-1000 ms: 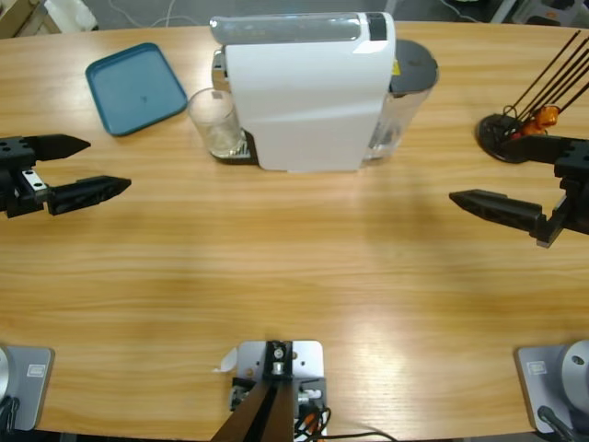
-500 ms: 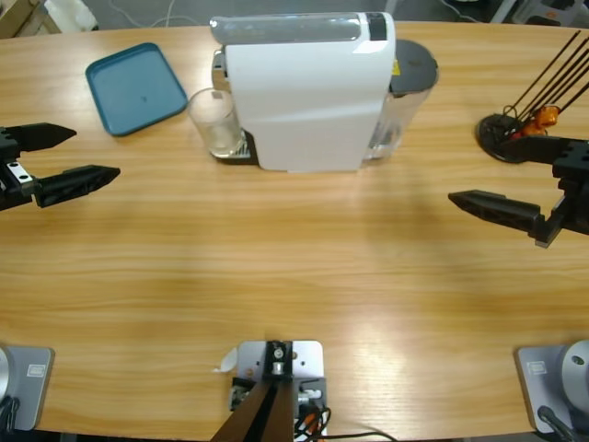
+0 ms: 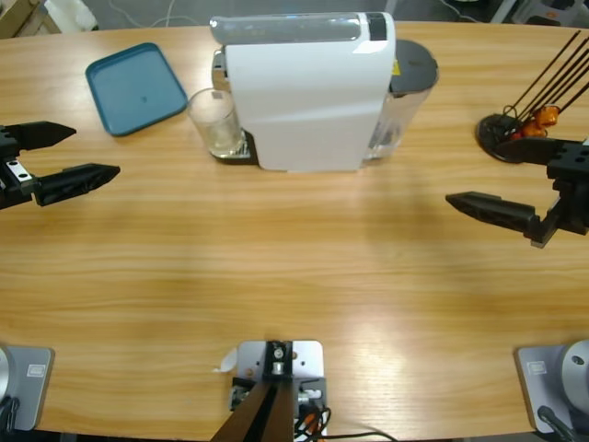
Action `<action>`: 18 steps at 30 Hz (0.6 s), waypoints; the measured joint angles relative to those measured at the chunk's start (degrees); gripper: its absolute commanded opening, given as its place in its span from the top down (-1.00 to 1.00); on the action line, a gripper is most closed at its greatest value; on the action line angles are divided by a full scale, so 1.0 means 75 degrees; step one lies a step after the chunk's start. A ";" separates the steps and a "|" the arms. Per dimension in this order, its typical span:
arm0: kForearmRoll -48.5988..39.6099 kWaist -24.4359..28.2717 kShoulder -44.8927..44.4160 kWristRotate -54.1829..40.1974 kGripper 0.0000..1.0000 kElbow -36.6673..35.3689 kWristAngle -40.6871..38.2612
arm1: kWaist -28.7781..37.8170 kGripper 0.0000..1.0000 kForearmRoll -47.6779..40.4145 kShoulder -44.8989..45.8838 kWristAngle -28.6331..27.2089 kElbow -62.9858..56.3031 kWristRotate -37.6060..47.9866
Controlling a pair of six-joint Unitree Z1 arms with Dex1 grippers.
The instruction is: Pour coffee
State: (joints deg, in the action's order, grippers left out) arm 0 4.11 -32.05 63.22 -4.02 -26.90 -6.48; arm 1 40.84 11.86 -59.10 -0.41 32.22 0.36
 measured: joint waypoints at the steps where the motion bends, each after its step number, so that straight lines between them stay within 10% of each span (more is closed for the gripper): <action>1: 0.0000 0.0000 0.0000 0.0000 -0.94 0.0001 0.0000 | 0.0000 -0.96 0.0000 -0.0013 0.0000 0.0000 -0.0003; 18: 0.0000 0.0000 0.0020 0.0000 -0.94 0.0004 0.0000 | 0.0000 -0.96 0.0000 -0.0106 0.0000 0.0000 -0.0004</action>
State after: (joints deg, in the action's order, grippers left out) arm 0 4.11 -32.05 63.37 -4.02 -26.87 -6.49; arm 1 40.84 11.86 -59.89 -0.40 32.22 0.33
